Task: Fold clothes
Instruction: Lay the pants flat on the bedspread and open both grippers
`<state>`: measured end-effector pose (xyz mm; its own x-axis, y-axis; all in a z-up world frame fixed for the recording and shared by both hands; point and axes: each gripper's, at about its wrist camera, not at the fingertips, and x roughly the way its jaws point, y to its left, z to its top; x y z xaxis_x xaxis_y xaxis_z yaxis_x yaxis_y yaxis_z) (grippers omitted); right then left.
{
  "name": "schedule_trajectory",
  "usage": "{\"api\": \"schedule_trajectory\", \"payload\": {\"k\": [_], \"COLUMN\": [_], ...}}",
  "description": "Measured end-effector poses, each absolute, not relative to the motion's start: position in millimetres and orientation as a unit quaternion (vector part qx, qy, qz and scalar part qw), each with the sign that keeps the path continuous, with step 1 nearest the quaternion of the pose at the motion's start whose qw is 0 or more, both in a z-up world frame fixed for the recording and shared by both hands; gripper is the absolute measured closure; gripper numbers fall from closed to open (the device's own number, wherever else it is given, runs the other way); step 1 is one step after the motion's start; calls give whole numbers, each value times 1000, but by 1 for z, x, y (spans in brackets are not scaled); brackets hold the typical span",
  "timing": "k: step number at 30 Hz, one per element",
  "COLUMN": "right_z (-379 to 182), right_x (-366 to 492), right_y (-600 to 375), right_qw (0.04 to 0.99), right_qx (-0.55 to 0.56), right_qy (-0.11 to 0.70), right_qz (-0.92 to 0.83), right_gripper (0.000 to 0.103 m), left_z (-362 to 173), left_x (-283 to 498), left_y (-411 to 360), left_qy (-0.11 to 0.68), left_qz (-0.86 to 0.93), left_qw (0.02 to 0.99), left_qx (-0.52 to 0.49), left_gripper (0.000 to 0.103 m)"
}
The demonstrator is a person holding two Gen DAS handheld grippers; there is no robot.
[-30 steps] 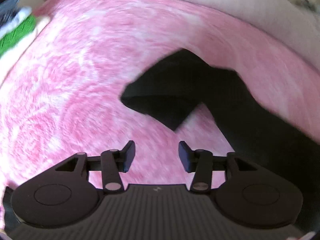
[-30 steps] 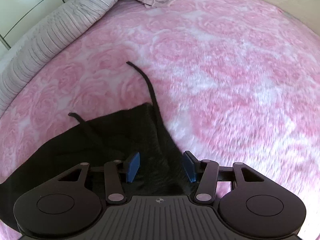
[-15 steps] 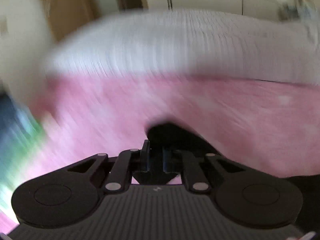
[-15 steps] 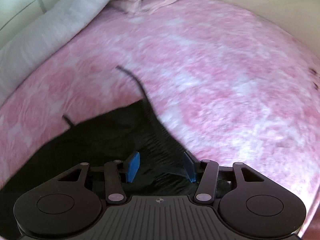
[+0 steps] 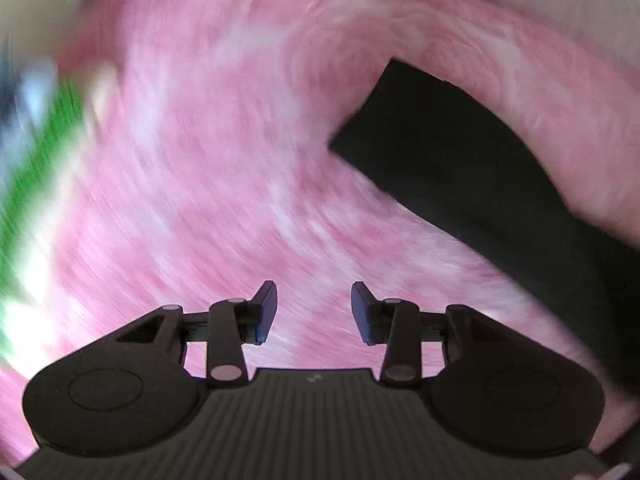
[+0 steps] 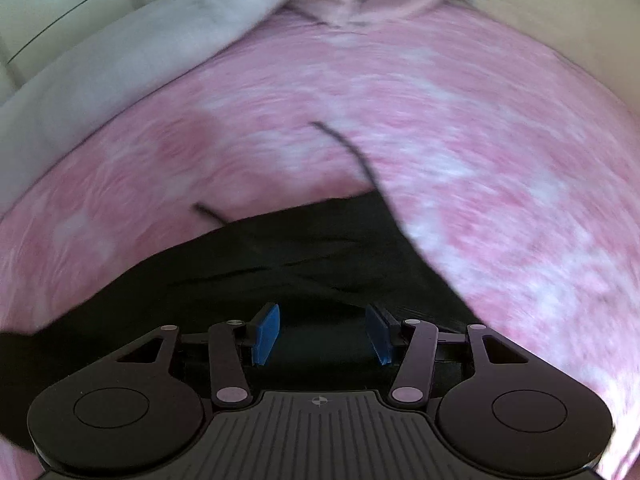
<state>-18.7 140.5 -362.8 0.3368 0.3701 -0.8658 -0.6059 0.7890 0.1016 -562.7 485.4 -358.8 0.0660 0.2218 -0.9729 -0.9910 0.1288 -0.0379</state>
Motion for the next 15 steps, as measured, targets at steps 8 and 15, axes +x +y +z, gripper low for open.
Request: {"api": "schedule_trajectory", "payload": {"k": [8,15], "right_z": [-371,-380], "right_x": [-61,-78], "right_y": [246,298], "right_qw": [748,726], "right_qx": [-209,-227], "right_qy": [446,433], "right_qz": [444,483], "right_gripper": [51,51], "left_z": [-386,-384], "left_x": [-572,-543], "left_y": [513,521], "left_qy": [240,226], "left_qz": [542,561], "left_qw": [597,648], "left_qx": [-541,-463], "left_gripper": [57,91]}}
